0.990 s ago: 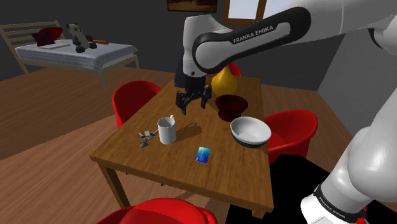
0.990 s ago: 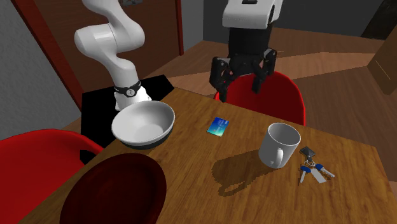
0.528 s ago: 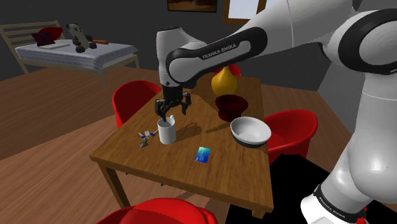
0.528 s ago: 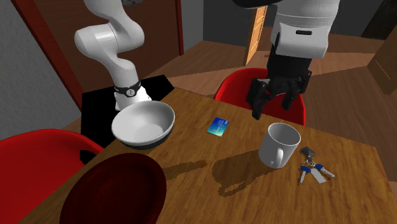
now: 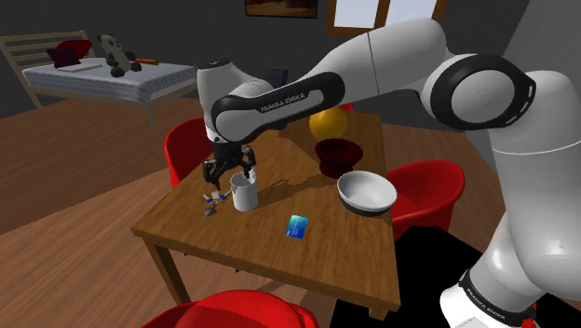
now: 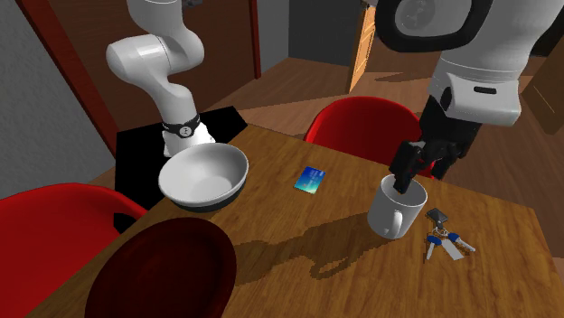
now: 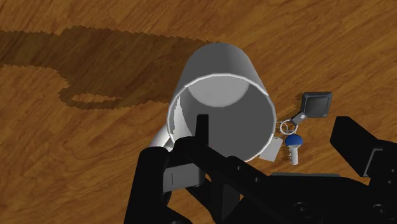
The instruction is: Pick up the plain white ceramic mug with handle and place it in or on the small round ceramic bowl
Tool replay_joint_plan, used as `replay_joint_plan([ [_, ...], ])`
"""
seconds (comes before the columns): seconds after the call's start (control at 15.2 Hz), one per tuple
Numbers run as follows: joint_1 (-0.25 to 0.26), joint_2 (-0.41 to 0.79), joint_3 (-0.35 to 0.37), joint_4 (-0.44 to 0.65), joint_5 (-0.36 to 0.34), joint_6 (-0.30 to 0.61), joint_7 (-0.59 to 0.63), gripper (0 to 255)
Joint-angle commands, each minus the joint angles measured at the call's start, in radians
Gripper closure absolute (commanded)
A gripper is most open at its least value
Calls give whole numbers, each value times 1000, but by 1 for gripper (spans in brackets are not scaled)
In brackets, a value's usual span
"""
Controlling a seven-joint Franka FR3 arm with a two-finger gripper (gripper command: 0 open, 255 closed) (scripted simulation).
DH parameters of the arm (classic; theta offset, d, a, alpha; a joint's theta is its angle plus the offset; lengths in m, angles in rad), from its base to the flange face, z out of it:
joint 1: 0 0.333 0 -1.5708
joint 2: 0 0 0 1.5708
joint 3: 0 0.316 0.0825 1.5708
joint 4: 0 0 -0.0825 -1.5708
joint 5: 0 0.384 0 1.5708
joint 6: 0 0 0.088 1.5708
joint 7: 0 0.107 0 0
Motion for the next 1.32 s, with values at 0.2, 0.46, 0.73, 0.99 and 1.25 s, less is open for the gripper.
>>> replay_joint_plan([
  [0.2,4,32,-6,-15,-11,46,8,0],
  [0.46,4,40,-8,-23,-14,62,10,0],
  [0.73,4,40,-8,-23,-14,62,10,0],
  [0.99,4,40,-8,-23,-14,62,10,255],
  [1.25,4,40,-8,-24,-14,62,10,255],
])
